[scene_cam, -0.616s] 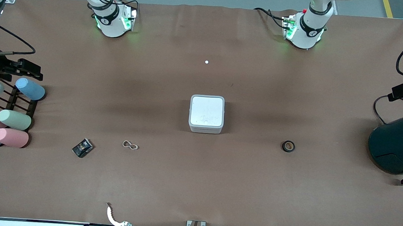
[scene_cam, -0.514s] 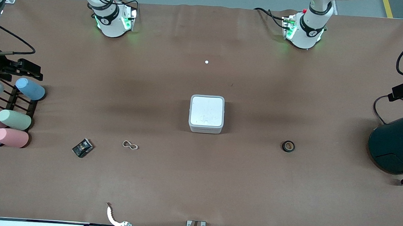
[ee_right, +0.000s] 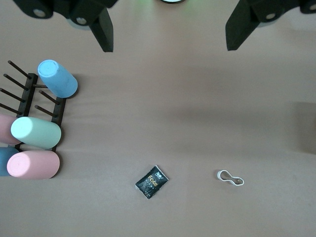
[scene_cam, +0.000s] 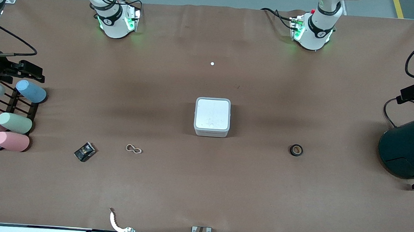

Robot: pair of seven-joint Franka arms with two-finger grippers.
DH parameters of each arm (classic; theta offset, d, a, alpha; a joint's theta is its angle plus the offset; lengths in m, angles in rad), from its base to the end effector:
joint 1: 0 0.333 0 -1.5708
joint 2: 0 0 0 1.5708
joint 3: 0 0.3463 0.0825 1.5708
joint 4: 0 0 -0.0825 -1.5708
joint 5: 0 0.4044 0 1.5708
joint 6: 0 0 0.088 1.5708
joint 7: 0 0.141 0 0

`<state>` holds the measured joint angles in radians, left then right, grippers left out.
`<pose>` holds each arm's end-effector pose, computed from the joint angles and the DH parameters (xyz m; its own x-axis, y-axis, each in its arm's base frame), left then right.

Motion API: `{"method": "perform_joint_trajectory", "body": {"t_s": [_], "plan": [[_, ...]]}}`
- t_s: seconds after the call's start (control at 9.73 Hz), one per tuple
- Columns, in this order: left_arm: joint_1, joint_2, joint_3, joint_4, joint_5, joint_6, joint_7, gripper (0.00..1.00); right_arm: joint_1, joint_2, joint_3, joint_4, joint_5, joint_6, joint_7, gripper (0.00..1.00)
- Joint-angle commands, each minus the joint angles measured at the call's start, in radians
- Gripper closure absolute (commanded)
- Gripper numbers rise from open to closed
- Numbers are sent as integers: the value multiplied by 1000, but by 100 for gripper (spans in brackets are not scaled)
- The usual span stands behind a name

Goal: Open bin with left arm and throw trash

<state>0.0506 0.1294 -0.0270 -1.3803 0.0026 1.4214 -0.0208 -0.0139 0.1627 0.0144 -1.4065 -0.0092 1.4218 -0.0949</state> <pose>0.6001 0.0157 0.6246 0.9951 0.0446 -0.0881 0.0447 -0.9990 -0.0010 0.6081 -0.0018 0.5921 0.9847 0.0940 -0.1468 0.0940 -0.9955 -0.0071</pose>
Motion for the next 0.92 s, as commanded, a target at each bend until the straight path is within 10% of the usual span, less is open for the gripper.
{"method": "perform_joint_trajectory", "body": {"t_s": [0.0,0.41,0.62,0.82], "plan": [[-58,26,-37,23,-7,-42,-66,0,23,44,7,11,-3,3,-3,0],[-96,39,-223,-5,-127,-19,-106,4,2,269,7,-47,27,237,49,0],[-194,129,-249,4,-119,85,-154,84,-33,284,7,-280,28,581,93,0],[-337,243,-248,3,-69,291,-253,91,-37,329,7,-397,28,823,195,0]]}}
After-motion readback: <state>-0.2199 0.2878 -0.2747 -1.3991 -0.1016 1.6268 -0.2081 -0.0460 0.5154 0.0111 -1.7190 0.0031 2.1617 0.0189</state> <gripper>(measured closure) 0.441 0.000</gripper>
